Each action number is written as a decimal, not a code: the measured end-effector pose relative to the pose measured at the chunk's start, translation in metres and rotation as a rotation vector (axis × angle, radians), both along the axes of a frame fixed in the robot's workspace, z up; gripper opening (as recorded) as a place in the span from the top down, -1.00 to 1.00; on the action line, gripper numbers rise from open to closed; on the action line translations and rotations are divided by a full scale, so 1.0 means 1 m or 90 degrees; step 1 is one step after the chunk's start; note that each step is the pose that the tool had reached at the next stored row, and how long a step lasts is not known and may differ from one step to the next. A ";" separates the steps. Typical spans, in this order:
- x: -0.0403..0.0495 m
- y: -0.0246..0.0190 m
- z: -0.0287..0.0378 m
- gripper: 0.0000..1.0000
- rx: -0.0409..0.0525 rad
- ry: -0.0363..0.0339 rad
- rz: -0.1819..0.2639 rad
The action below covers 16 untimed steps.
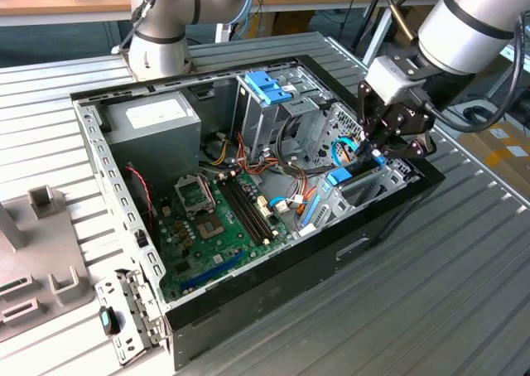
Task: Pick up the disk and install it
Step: 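Insert the second disk wire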
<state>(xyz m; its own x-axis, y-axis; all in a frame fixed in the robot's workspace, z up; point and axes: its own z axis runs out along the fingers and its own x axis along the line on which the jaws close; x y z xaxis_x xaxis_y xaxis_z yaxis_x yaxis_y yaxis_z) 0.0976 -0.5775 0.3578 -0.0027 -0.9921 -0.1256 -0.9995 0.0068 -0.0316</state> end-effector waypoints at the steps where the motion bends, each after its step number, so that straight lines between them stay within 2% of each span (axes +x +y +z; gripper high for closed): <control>1: 0.0000 0.0000 -0.0002 0.67 0.0000 0.0000 0.005; 16: 0.0016 0.0000 -0.0061 0.67 0.0001 0.0000 0.008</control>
<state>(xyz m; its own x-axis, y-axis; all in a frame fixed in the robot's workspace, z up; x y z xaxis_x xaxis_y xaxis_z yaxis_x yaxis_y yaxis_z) 0.0992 -0.5775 0.3517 0.0096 -0.9920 -0.1257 -0.9995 -0.0056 -0.0316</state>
